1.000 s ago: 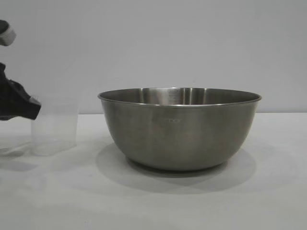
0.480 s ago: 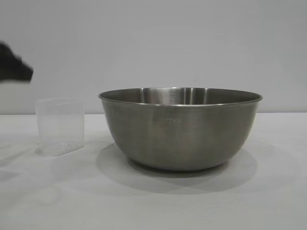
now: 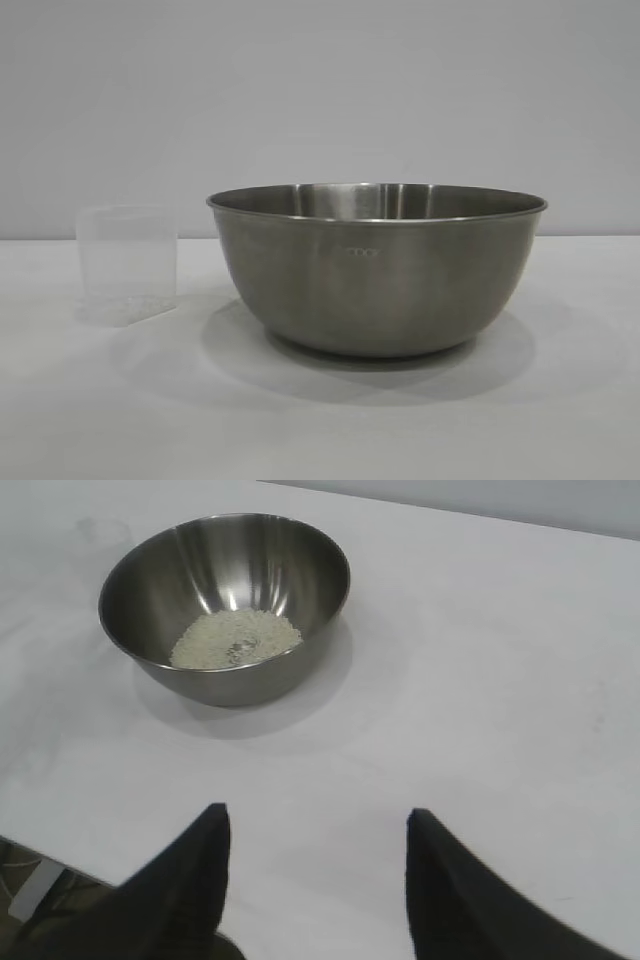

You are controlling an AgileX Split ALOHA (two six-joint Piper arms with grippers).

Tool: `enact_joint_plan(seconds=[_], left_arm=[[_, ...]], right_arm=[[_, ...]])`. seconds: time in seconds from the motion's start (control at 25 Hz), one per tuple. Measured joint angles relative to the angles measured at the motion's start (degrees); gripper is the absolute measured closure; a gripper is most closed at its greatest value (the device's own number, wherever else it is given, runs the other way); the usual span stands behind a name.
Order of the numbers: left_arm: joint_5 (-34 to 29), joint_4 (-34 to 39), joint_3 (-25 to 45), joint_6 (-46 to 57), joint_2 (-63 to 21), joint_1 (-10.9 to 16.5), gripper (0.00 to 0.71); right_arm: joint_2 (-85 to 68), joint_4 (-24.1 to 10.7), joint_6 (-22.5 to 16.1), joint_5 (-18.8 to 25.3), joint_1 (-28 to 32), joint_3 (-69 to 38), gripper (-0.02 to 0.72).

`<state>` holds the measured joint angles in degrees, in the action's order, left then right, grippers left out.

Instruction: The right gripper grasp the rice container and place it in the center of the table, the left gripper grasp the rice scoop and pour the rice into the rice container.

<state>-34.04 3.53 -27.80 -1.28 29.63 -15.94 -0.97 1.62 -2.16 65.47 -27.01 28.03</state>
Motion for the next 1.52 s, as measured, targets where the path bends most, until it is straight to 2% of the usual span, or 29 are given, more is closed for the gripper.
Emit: enact_joint_plan(seconds=[0.2, 0.44, 0.76, 0.96, 1.0, 1.04, 1.36, 1.44, 1.52], left_arm=[[-16.7, -3.7, -2.7, 0.1, -10.2, 0.0, 0.414], [-27.0, -5.8, -2.4, -2.7, -22.0, 0.0, 0.414], [-29.0, -5.4, -0.8, -7.5, -30.4, 0.0, 0.414], [-30.0, -5.2, -0.2, -8.1, -30.6, 0.0, 0.414], [-30.0, -5.2, -0.2, -8.1, -30.6, 0.0, 0.464], [-30.0, -5.2, -0.2, -8.1, -30.6, 0.0, 0.483], [-30.0, -4.4, 0.1, -8.1, -30.6, 0.0, 0.472], [-30.0, -4.4, 0.1, -8.1, -30.6, 0.3, 0.472], [-30.0, -4.4, 0.1, -8.1, -30.6, 2.5, 0.472]], right_arm=[[0.0, 0.0, 0.0, 0.0, 0.0, 0.0, 0.367], [0.0, 0.0, 0.1, 0.0, 0.0, 0.0, 0.367], [0.0, 1.1, 2.2, 0.0, 0.0, 0.0, 0.367], [0.0, 1.2, 2.4, 0.0, 0.0, 0.0, 0.367], [0.0, 1.2, 2.4, 0.0, 0.0, 0.0, 0.367], [0.0, 1.2, 2.4, 0.0, 0.0, 0.0, 0.367], [0.0, 1.2, 2.6, 0.0, 0.0, 0.0, 0.367], [0.0, 1.3, 2.6, 0.0, 1.9, 0.0, 0.367], [0.0, 1.3, 2.6, 0.0, 6.0, 0.0, 0.367]])
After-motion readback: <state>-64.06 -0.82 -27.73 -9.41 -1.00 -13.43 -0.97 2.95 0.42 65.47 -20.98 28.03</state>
